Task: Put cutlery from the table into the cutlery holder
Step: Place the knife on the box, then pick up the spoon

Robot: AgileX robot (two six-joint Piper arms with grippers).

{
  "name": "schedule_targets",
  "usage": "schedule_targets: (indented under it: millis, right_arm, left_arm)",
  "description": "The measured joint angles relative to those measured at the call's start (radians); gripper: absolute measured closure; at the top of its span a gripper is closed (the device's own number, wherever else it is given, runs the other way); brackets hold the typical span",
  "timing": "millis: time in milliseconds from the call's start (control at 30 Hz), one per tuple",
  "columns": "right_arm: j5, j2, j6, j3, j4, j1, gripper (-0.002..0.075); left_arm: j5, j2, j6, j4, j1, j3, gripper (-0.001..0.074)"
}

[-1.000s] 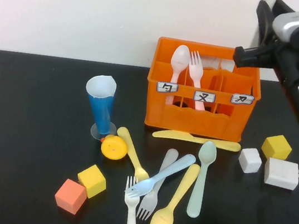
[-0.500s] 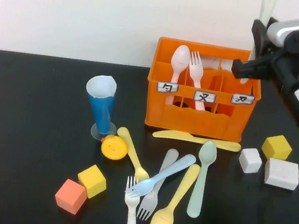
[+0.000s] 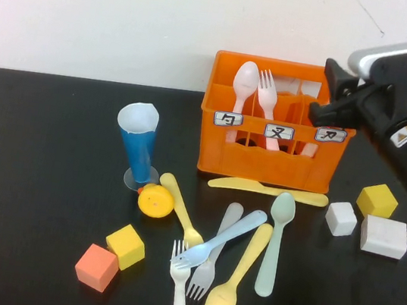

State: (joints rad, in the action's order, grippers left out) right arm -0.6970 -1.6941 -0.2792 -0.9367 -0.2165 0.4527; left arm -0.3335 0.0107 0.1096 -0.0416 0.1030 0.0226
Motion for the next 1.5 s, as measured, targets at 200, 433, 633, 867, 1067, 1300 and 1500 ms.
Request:
schedule_targets:
  millis: [200, 433, 633, 867, 1067, 1300, 1500]
  right_arm:
    - [0.245, 0.160, -0.037, 0.000, 0.000, 0.000, 0.0379]
    - [0.735, 0.317, -0.039, -0.007, -0.007, 0.000, 0.0379]
    - [1.315, 0.340, 0.110, -0.118, -0.009, 0.000, 0.0379]
    - [1.594, 0.237, 0.292, -0.218, 0.025, 0.010, 0.0379]
    - [1.602, 0.079, 0.419, -0.231, 0.070, 0.091, 0.0379]
    - [1.565, -0.094, 0.627, -0.341, 0.177, 0.164, 0.0379]
    - [1.532, -0.186, 0.696, -0.437, 0.188, 0.186, 0.0380]
  left_arm:
    - [-0.002, 0.000, 0.002, 0.000, 0.000, 0.000, 0.0736]
    - [-0.002, 0.000, 0.002, 0.000, 0.000, 0.000, 0.0736]
    - [-0.002, 0.000, 0.002, 0.000, 0.000, 0.000, 0.0736]
    - [-0.002, 0.000, 0.002, 0.000, 0.000, 0.000, 0.0736]
    - [-0.002, 0.000, 0.002, 0.000, 0.000, 0.000, 0.0736]
    - [-0.002, 0.000, 0.002, 0.000, 0.000, 0.000, 0.0736]
    - [-0.002, 0.000, -0.001, 0.000, 0.000, 0.000, 0.0736]
